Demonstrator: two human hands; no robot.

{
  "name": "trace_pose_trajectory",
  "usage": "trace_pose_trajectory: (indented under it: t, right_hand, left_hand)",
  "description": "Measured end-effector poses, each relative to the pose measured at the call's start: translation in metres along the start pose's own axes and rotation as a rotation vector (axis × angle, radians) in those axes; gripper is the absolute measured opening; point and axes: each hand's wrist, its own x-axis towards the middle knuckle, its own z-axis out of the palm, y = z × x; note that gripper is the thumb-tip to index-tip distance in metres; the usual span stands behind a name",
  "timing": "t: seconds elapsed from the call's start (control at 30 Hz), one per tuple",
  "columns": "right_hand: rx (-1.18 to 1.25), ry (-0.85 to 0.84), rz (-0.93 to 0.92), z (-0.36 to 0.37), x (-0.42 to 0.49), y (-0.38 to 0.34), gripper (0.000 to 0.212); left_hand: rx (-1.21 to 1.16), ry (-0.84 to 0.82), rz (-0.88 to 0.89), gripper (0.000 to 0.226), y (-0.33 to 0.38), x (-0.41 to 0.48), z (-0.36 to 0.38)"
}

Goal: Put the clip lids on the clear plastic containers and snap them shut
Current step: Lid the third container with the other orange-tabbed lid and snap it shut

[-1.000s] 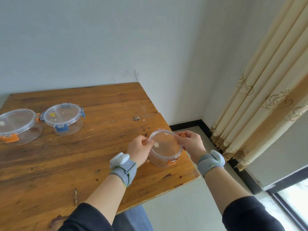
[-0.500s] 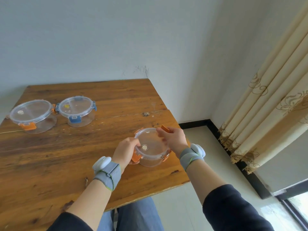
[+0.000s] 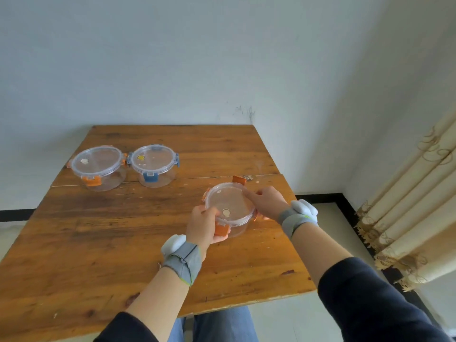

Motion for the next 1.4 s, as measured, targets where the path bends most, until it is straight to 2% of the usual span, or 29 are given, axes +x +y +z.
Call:
trace_pose_trajectory:
  t: [0.1, 0.17, 0.3, 0.47, 0.57, 0.63, 0.7, 0.77, 0.87, 0.97, 1.17, 1.4]
  right_hand:
    - [0.230, -0.077, 0.053, 0.002, -0.012, 0.015, 0.055]
    - [0.330, -0.062, 0.048, 0.006, -0.016, 0.019, 0.051]
    - [0.277, 0.023, 0.070, 0.013, -0.013, 0.020, 0.057]
    - [0.208, 0.108, 0.067, 0.016, -0.014, 0.018, 0.064]
    - [0.168, 0.149, 0.068, 0.015, -0.017, 0.017, 0.061]
    - [0.096, 0.221, 0.043, 0.013, -0.020, 0.016, 0.059]
    - [0.025, 0.296, -0.001, 0.011, -0.023, 0.012, 0.056]
    - [0.010, 0.340, -0.032, 0.010, -0.024, 0.006, 0.047]
    - [-0.015, 0.318, -0.020, 0.007, -0.029, -0.002, 0.038]
    - [-0.058, 0.295, 0.000, 0.005, -0.034, -0.007, 0.035]
    - [0.050, 0.297, 0.044, 0.008, -0.036, -0.007, 0.029]
    - [0.321, 0.304, 0.134, 0.010, -0.034, 0.000, 0.021]
  left_hand:
    - [0.088, 0.032, 0.118, 0.044, -0.007, -0.005, 0.006]
    - [0.093, 0.034, 0.138, 0.045, -0.009, -0.008, 0.007]
    - [0.105, 0.020, 0.124, 0.039, -0.008, -0.007, 0.006]
    - [0.166, 0.029, 0.103, 0.046, -0.008, -0.004, 0.002]
    - [0.240, 0.149, 0.175, 0.081, -0.009, -0.003, 0.001]
    - [0.417, 0.238, 0.292, 0.100, -0.005, 0.000, -0.002]
    - [0.608, 0.245, 0.388, 0.093, 0.002, 0.000, -0.004]
    - [0.766, 0.181, 0.418, 0.079, 0.010, 0.001, -0.005]
    - [0.895, 0.115, 0.417, 0.073, 0.014, 0.007, -0.007]
    - [0.980, 0.149, 0.490, 0.063, 0.017, 0.011, -0.007]
    - [1.076, 0.303, 0.617, 0.036, 0.023, 0.022, -0.003]
    - [1.040, 0.347, 0.586, 0.031, 0.025, 0.031, -0.002]
